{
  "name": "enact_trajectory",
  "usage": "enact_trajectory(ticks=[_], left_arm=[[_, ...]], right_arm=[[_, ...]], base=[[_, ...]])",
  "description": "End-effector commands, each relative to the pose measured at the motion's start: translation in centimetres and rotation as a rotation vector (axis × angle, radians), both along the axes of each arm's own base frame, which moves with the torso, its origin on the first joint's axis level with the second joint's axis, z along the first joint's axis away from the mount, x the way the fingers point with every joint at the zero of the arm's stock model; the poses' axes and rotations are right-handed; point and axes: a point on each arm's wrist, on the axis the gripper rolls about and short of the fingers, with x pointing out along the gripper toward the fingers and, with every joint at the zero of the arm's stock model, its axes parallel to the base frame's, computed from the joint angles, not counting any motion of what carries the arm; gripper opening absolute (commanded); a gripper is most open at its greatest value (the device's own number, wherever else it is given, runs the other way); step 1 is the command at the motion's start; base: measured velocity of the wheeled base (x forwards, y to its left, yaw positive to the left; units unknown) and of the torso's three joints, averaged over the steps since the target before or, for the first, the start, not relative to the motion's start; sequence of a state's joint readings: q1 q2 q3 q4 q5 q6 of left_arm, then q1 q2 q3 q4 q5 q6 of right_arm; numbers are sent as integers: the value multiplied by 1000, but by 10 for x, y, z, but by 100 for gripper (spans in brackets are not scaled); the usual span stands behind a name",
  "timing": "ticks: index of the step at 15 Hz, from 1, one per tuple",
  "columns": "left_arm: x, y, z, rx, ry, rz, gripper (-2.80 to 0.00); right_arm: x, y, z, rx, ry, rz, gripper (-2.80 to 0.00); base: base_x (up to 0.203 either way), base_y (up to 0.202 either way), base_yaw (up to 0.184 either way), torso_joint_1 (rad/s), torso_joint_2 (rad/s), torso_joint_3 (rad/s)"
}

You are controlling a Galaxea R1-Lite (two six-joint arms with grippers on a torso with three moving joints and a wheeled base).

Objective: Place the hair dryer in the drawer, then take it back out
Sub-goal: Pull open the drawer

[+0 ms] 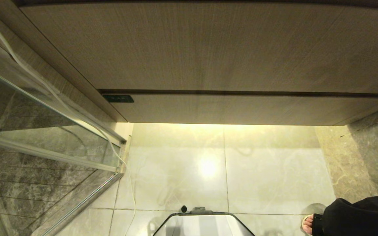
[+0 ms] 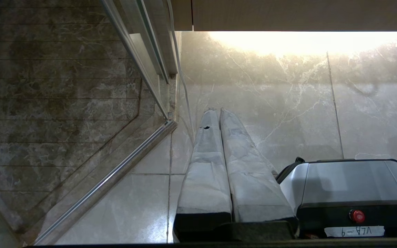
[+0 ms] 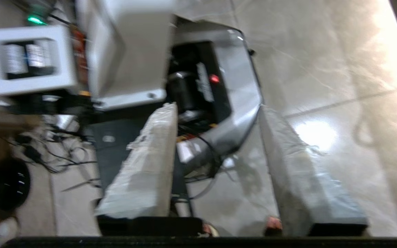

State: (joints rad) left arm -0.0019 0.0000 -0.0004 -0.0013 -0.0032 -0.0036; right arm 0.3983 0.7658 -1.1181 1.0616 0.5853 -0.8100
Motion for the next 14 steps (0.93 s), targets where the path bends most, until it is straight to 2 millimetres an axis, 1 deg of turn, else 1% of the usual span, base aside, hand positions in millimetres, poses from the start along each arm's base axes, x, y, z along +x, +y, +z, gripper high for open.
enact_trajectory(ticks=[1, 3, 4, 6, 8, 10, 11, 14], left_arm=[[0, 0, 0, 1, 0, 1, -280], [0, 0, 0, 0, 2, -1, -280], [0, 0, 0, -1, 0, 0, -280], [0, 0, -1, 0, 2, -1, -280], [0, 0, 0, 0, 0, 0, -280], [0, 0, 0, 0, 0, 1, -280], [0, 0, 0, 0, 2, -1, -280], [0, 0, -1, -1, 2, 1, -280]], right_arm=[[49, 18, -2, -145, 5, -95, 0], [78, 31, 3, -165, -116, -155, 0], [87, 35, 3, -168, -147, -165, 0], [113, 47, -2, -230, -273, -142, 0], [132, 55, -14, -255, -352, -152, 0], [150, 62, -23, -281, -444, -232, 0], [158, 65, -31, -305, -445, -253, 0], [182, 75, -52, -371, -431, -231, 0]], base=[[0, 0, 0, 0, 0, 0], [0, 0, 0, 0, 0, 0], [0, 0, 0, 0, 0, 0], [0, 0, 0, 0, 0, 0], [0, 0, 0, 0, 0, 0], [0, 0, 0, 0, 0, 0], [0, 0, 0, 0, 0, 0], [0, 0, 0, 0, 0, 0]])
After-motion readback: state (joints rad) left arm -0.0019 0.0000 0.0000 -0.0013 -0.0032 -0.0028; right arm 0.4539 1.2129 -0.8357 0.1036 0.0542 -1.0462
